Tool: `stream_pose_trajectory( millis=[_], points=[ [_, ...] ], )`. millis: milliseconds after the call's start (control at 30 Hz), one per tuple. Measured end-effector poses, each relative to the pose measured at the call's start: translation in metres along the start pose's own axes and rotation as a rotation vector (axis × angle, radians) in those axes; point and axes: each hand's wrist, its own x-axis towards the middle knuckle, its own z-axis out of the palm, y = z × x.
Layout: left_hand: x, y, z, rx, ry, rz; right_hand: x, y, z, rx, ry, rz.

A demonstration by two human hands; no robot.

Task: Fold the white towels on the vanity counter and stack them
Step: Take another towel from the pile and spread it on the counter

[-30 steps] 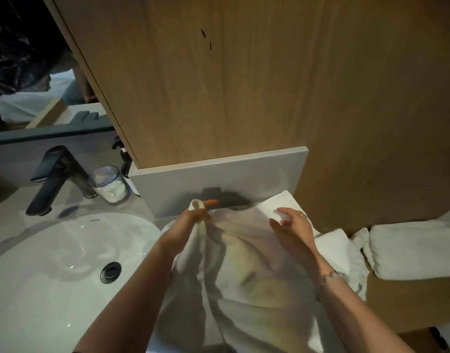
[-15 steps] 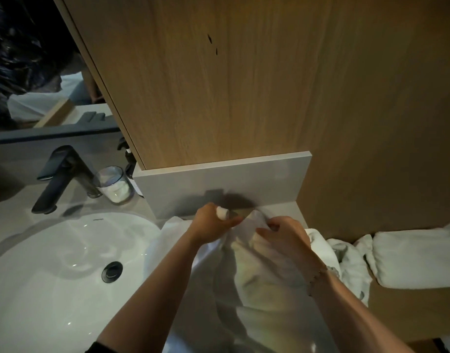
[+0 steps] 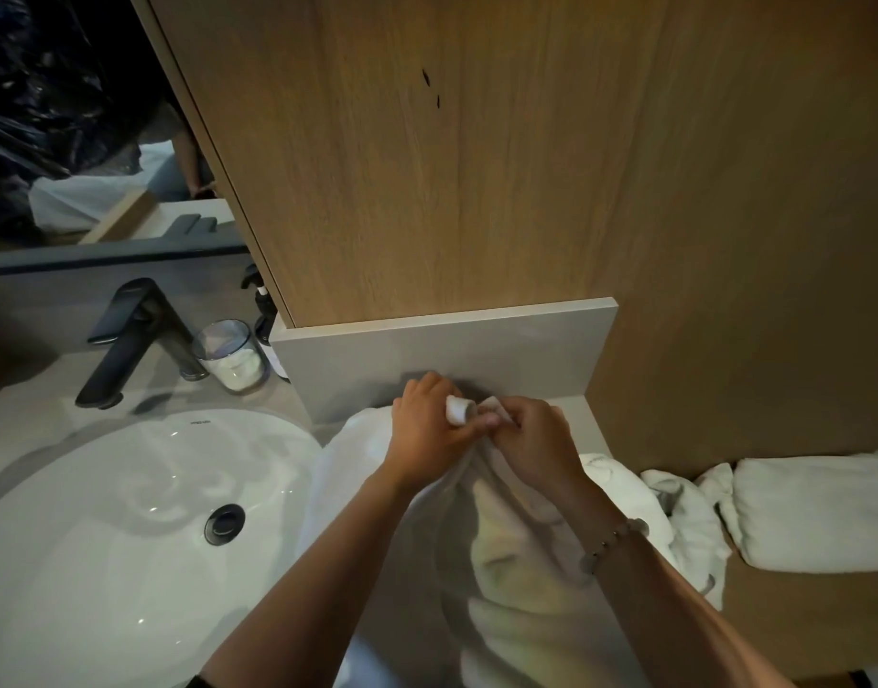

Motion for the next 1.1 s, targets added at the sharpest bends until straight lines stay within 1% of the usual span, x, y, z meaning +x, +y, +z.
stream_pose_trajectory(
  millis=[133,233,333,367,433,467,567,667,800,933,1033,1100],
  points=[
    [-0.004,0.005,0.003,0.075,0.021,0.000,-0.001,-0.008,-0.002,0.094,-0.063,0.066],
    [-0.008,0.006,0.005,0.027,0.038,-0.002,0.000,-0.009,-0.002,0.160,-0.046,0.149],
    [-0.013,0.015,0.000,0.027,0.020,0.018,-0.001,-0.005,-0.002,0.333,-0.006,0.372],
    [-0.014,0.018,-0.002,0.005,0.045,0.014,-0.002,-0.006,-0.002,0.363,-0.006,0.415],
    [-0.014,0.023,-0.003,-0.052,0.106,0.002,-0.002,-0.008,0.000,0.379,-0.041,0.437],
    [-0.014,0.024,-0.001,-0.081,0.105,-0.013,-0.001,-0.010,0.002,0.392,-0.041,0.443],
    [-0.019,0.021,0.008,-0.123,0.072,0.013,0.002,-0.019,0.000,0.587,-0.044,0.525],
    [-0.025,0.022,0.012,-0.072,0.039,0.068,0.005,-0.020,-0.005,0.671,-0.063,0.522],
    [-0.027,0.023,0.014,-0.037,0.083,0.111,-0.003,-0.020,-0.007,0.749,-0.073,0.534],
    [-0.027,0.024,0.016,-0.011,0.145,0.096,-0.006,-0.022,-0.005,0.821,-0.051,0.553],
    [-0.024,0.024,0.020,0.032,0.173,0.069,-0.012,-0.024,-0.007,0.901,-0.128,0.512],
    [-0.022,0.020,0.024,0.140,0.129,0.070,-0.015,-0.023,-0.007,0.997,-0.203,0.483]
  ],
)
